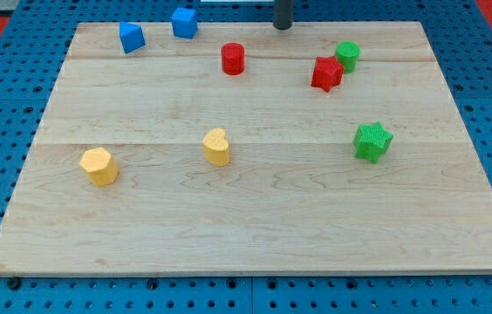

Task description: Push the green star into the red blocks

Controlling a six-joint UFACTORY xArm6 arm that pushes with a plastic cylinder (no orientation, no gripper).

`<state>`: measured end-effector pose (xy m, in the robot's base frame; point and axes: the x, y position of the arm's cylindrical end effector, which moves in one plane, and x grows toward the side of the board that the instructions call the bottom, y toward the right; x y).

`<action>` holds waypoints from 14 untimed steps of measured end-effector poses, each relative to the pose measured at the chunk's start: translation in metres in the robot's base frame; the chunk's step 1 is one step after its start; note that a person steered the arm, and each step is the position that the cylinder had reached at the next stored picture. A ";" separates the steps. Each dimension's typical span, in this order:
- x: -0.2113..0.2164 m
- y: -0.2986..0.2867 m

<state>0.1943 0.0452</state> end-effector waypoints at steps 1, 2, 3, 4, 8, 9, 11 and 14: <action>0.032 -0.031; 0.038 -0.078; 0.069 -0.094; 0.138 -0.021; 0.306 0.102; 0.288 0.145; 0.191 0.113; 0.216 0.094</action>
<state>0.4107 0.1393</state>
